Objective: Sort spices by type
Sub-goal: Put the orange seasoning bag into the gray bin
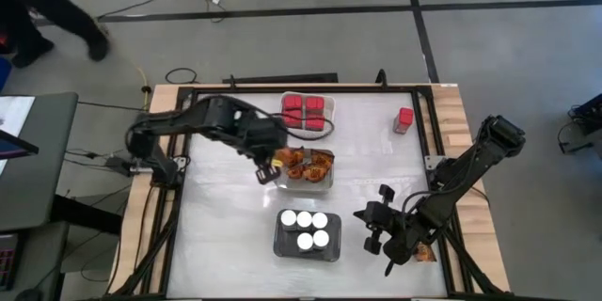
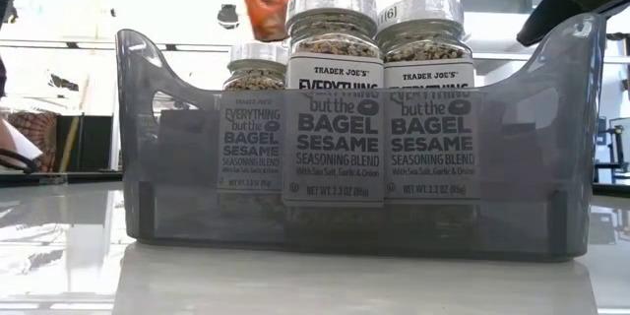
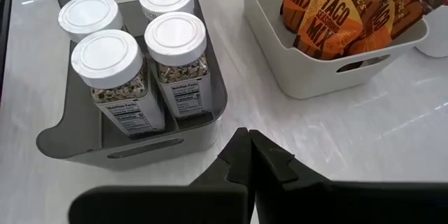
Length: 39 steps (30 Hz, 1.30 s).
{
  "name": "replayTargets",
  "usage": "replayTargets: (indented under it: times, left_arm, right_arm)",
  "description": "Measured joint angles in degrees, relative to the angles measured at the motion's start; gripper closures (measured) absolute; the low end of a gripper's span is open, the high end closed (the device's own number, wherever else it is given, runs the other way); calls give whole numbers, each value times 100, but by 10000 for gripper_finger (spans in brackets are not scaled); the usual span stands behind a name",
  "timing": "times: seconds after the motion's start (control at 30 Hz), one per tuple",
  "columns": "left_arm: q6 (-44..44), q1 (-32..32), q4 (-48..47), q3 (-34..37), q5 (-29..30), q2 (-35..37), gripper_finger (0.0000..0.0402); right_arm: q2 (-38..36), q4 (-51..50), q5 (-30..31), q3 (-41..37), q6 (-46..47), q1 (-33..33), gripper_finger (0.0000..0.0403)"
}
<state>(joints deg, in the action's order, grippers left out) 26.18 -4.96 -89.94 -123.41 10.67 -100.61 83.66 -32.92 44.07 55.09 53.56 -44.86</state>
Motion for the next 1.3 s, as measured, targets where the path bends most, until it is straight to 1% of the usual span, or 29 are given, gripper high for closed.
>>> replayTargets:
  times: [0.1,0.23,0.3,0.43,0.6,0.8,0.97,1.17,1.3]
  left_arm:
    - [-643,-91,141,-408,-10,-369,401]
    - [-1244,-282,625,-586,-18,-701,401]
    - [-1426,-357,807,-597,-26,-843,402]
    - [-1608,-454,820,-597,-4,-1147,401]
    - [-1897,-499,691,-597,288,-1598,401]
    - [-1997,-475,410,-597,378,-2050,401]
    - [-1839,-398,96,-597,639,-2292,401]
    - [-1664,-297,-1,-488,675,-2324,401]
    - [-1582,-281,-5,-369,587,-2324,401]
  right_arm:
    - [0,12,0,0,0,0,375]
    - [0,18,0,0,2,0,375]
    - [0,21,0,0,2,0,375]
    - [0,30,0,0,2,0,375]
    - [-2,28,0,0,2,0,375]
    - [0,30,-1,0,2,0,375]
    - [-2,39,-2,0,2,0,375]
    - [-2,41,-2,0,4,0,375]
    - [-2,37,-2,0,6,-2,375]
